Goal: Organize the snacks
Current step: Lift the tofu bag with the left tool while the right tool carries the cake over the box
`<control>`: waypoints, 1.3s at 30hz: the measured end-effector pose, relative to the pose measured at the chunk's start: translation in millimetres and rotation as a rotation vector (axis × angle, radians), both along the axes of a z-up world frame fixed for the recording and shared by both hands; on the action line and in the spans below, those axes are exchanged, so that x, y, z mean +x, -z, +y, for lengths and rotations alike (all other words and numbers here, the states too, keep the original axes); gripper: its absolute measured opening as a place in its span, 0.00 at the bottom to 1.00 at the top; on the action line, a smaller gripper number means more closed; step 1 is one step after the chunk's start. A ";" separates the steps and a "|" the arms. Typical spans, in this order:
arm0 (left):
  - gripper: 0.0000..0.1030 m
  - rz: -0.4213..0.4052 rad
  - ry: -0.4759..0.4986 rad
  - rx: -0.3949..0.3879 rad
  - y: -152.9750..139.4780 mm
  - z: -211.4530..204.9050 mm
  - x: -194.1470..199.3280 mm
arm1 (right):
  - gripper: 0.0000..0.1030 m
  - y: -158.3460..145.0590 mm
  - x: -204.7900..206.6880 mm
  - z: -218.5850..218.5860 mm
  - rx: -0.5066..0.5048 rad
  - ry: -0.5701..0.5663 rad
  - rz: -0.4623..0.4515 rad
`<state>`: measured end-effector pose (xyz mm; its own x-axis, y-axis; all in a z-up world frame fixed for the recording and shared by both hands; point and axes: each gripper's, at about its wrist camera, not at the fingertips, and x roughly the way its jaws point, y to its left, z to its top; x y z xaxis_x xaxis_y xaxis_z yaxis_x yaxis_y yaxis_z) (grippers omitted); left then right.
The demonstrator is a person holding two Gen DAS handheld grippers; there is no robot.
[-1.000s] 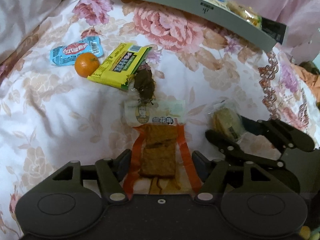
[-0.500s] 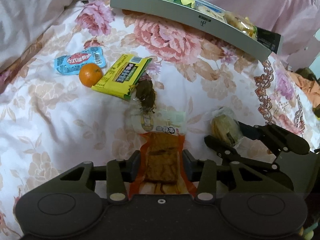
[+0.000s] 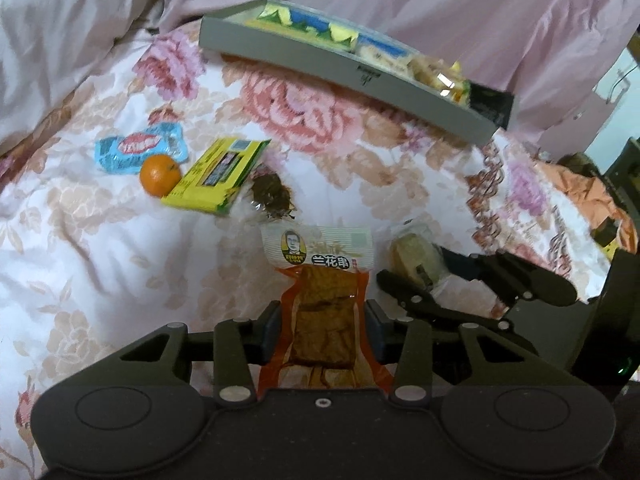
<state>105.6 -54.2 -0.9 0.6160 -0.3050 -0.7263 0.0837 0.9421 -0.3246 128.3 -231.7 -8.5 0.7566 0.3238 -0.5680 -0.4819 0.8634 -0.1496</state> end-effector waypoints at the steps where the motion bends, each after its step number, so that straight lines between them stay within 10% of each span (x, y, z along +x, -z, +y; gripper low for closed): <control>1: 0.44 -0.010 0.001 -0.008 -2.2 -0.9 0.2 | 0.52 -1.4 -0.1 -1.1 0.004 0.006 -0.009; 39: 0.45 -0.230 0.003 -0.200 -63.7 -27.6 48.5 | 0.52 -41.3 17.6 -45.3 0.150 0.210 -0.189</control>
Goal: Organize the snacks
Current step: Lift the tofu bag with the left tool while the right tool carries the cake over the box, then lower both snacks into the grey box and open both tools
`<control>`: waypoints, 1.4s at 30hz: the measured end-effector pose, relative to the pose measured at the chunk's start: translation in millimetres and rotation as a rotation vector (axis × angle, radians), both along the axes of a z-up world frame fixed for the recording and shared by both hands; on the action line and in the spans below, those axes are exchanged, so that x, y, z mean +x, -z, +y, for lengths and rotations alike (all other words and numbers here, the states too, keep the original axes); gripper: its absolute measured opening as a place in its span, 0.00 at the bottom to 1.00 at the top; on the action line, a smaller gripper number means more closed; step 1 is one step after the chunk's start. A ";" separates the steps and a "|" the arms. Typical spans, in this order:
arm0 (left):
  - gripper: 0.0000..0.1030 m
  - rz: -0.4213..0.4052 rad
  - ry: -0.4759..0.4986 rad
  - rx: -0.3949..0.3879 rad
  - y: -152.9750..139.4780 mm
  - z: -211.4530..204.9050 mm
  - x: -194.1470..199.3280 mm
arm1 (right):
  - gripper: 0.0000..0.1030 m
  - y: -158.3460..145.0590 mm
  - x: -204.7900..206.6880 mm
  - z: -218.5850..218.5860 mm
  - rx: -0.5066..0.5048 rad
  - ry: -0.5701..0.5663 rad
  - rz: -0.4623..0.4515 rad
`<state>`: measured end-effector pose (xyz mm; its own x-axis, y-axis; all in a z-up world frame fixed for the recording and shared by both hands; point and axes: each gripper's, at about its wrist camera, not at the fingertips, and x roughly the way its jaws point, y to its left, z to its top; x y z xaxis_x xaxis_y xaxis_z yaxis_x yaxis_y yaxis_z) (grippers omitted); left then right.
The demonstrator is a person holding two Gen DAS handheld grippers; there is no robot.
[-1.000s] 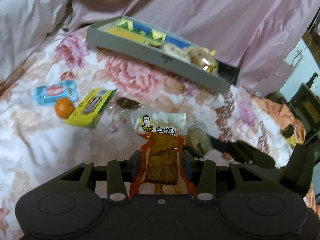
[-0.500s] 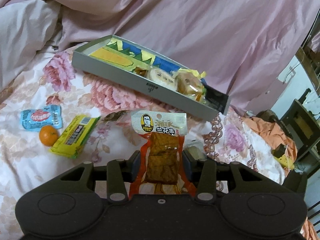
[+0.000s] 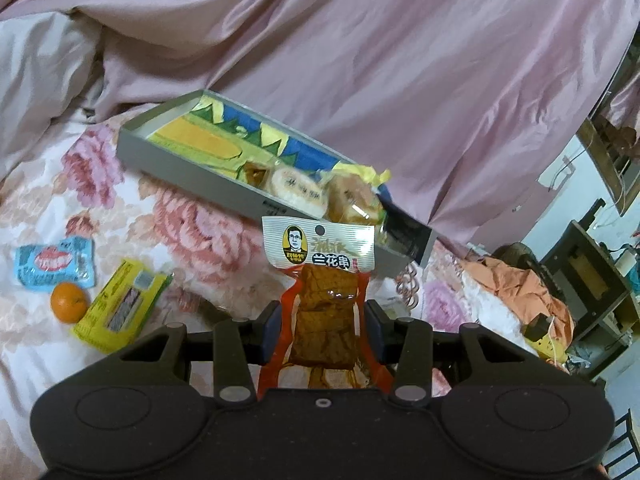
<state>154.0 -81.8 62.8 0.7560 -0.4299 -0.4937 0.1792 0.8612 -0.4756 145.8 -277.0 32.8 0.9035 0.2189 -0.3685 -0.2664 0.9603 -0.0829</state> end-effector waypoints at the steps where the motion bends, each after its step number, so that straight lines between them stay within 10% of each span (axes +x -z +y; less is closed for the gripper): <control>1: 0.45 -0.003 0.001 -0.002 -1.4 -0.5 1.9 | 0.52 -0.6 0.7 -0.6 0.002 0.001 -0.002; 21: 0.45 -0.130 -0.178 0.075 -38.1 43.6 127.5 | 0.52 -53.8 89.1 23.2 0.080 -0.063 -0.090; 42: 0.47 -0.045 -0.299 0.100 1.8 86.9 218.0 | 0.53 -43.9 179.9 76.5 -0.014 -0.122 -0.006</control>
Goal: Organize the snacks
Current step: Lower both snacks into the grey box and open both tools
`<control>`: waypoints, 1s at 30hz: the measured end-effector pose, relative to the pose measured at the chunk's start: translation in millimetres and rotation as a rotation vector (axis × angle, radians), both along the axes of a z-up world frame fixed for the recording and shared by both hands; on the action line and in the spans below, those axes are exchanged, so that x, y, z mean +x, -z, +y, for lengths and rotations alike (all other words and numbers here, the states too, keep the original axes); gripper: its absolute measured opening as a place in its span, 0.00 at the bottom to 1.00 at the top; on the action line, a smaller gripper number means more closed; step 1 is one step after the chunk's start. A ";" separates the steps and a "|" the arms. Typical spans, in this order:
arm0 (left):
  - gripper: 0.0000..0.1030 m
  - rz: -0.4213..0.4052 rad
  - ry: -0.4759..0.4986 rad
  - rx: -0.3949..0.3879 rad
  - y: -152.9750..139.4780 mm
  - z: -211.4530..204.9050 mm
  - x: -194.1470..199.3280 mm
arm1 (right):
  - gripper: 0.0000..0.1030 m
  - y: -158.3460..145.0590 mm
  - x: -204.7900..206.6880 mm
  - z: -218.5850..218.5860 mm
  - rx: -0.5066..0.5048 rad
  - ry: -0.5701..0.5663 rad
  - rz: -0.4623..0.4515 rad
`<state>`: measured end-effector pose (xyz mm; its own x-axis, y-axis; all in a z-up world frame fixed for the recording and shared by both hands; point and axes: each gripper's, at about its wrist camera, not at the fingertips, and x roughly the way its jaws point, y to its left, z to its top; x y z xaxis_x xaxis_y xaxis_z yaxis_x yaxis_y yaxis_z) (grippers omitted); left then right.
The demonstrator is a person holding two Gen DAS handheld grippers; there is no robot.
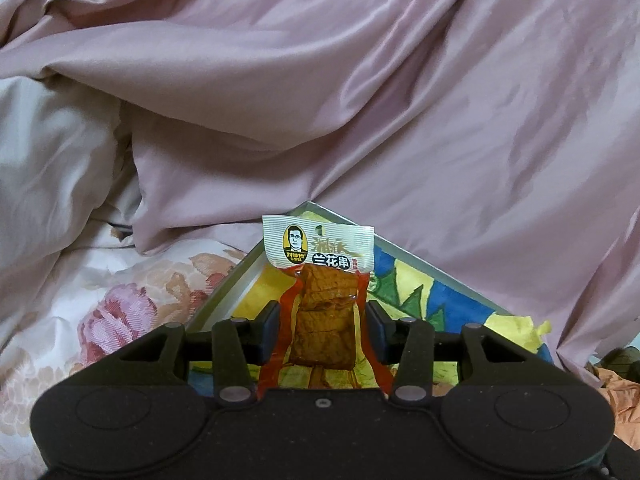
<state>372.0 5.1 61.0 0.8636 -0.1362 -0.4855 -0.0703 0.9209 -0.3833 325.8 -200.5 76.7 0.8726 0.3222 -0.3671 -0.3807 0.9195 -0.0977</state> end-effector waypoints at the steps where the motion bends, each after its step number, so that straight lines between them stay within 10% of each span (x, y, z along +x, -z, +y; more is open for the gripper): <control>1: 0.47 0.001 -0.003 -0.002 0.8 0.3 0.4 | 0.53 1.2 0.8 1.5 -0.002 -0.001 0.003; 30: 0.99 -0.090 -0.025 0.026 -35.1 2.4 -65.5 | 0.99 -39.9 -46.0 -15.0 0.038 0.083 -0.073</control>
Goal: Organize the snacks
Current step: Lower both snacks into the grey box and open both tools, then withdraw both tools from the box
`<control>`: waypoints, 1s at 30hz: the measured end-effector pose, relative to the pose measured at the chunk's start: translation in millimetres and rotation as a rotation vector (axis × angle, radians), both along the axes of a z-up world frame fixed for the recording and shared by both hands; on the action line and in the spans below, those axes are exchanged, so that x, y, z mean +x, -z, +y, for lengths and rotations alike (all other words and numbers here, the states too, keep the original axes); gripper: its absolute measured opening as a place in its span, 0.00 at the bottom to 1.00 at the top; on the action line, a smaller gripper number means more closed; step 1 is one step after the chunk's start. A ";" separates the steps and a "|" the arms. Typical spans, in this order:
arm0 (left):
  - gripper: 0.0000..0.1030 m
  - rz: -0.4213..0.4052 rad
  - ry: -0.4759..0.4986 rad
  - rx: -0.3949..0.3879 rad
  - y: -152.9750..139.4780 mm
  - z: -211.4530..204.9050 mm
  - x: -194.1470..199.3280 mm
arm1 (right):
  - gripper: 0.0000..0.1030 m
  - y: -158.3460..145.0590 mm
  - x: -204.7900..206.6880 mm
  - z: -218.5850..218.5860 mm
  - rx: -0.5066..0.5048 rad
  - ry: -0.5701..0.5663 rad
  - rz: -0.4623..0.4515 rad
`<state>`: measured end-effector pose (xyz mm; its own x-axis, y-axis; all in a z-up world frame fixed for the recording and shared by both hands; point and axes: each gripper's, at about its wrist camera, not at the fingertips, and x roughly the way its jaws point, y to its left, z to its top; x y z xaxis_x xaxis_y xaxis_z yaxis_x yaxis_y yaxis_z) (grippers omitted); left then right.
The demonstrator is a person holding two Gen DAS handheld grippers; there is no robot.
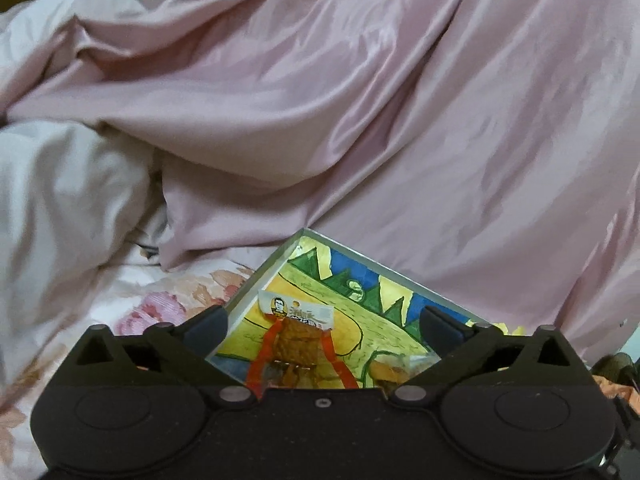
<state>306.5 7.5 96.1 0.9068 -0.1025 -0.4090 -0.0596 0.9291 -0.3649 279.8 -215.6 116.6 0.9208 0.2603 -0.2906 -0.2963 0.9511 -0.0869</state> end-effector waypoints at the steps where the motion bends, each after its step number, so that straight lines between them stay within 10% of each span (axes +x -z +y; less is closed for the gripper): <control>1: 0.99 -0.008 0.001 0.007 -2.3 -0.5 -5.5 | 1.00 -2.9 -4.1 -1.7 0.003 0.002 -0.006; 30: 0.99 0.002 -0.005 0.183 1.4 19.2 -196.5 | 1.00 -11.6 -163.3 -22.6 0.082 0.076 0.044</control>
